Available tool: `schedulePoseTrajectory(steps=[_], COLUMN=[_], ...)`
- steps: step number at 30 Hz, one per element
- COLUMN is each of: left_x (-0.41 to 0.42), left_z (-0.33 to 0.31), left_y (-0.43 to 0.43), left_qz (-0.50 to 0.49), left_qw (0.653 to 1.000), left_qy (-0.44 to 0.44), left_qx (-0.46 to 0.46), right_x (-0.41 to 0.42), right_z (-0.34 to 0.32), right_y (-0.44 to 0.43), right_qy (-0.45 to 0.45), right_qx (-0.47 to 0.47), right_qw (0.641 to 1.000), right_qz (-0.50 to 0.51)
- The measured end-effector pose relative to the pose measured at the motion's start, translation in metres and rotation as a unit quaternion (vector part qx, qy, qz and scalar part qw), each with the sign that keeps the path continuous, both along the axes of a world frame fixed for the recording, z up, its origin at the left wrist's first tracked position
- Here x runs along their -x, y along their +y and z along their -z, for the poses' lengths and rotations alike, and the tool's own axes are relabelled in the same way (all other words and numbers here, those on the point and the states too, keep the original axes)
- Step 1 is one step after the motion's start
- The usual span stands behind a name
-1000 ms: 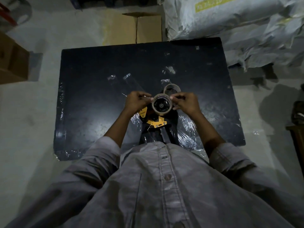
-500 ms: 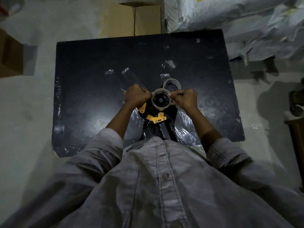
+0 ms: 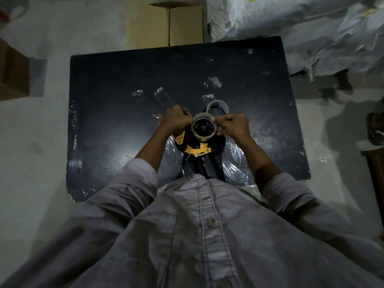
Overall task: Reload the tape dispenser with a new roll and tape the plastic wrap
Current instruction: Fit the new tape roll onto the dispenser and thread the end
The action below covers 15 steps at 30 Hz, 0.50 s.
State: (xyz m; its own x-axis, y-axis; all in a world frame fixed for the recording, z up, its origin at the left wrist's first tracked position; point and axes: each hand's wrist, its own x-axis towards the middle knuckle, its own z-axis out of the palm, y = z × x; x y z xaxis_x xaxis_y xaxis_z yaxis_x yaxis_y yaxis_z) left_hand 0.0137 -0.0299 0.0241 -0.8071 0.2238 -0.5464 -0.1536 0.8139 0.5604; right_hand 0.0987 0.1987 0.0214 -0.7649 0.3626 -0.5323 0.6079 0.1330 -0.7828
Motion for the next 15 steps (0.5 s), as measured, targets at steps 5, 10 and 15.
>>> schedulePoseTrajectory(steps=[5, 10, 15], left_x=[0.002, -0.020, -0.029], left_z=[0.003, 0.000, 0.016], left_y=[-0.012, -0.014, -0.028], left_qz=[0.046, 0.005, 0.002], left_qw=[0.995, 0.977, 0.974], left_qy=[-0.031, -0.113, -0.117], left_qx=[-0.080, -0.178, -0.193], right_x=[-0.005, -0.001, -0.001], right_z=[0.001, 0.005, 0.016], right_y=[-0.004, -0.016, -0.022], right_qy=[0.029, 0.066, 0.075], right_qx=[-0.055, -0.138, -0.153], right_qw=[0.996, 0.980, 0.974], right_qz=[-0.061, -0.129, -0.149])
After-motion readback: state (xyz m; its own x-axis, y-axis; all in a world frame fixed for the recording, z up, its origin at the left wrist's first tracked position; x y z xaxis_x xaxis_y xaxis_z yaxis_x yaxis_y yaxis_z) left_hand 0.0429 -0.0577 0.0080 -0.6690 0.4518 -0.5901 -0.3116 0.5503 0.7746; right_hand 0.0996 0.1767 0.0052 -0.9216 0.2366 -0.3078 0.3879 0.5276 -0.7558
